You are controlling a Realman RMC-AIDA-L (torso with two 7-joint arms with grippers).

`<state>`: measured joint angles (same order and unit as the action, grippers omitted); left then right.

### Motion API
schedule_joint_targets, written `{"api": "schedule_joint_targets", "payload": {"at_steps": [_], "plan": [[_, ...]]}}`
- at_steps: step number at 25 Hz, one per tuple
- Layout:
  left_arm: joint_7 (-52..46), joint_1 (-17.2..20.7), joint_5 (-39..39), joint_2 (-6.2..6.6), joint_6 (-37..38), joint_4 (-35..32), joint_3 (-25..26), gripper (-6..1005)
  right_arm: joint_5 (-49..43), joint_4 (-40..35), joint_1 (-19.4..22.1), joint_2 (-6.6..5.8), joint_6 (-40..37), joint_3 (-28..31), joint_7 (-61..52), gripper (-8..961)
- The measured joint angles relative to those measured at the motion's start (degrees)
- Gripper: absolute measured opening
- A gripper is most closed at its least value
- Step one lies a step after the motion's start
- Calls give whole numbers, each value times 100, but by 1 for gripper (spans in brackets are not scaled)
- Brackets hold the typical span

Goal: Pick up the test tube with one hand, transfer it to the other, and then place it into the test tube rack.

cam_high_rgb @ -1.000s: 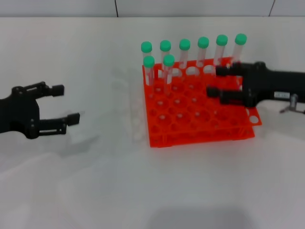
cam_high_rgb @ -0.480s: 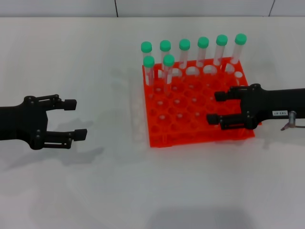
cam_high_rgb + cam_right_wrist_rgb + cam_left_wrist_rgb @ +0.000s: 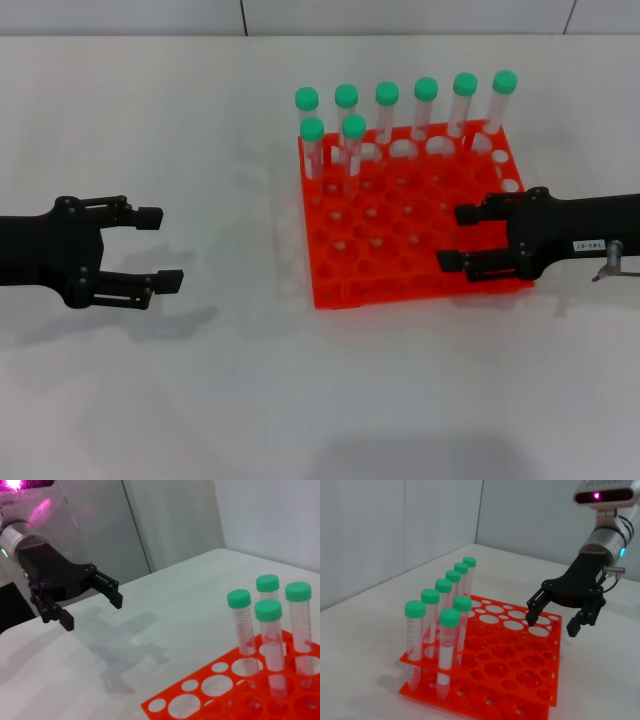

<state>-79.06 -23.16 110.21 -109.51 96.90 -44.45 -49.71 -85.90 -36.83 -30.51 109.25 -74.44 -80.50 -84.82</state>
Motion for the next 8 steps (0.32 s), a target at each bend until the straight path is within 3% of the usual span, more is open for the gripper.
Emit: {"api": "schedule_joint_targets", "payload": {"at_steps": [8], "plan": [[-19, -66, 47, -39, -89, -24, 5, 861, -58, 2, 17, 20, 6, 0, 0, 751]]}}
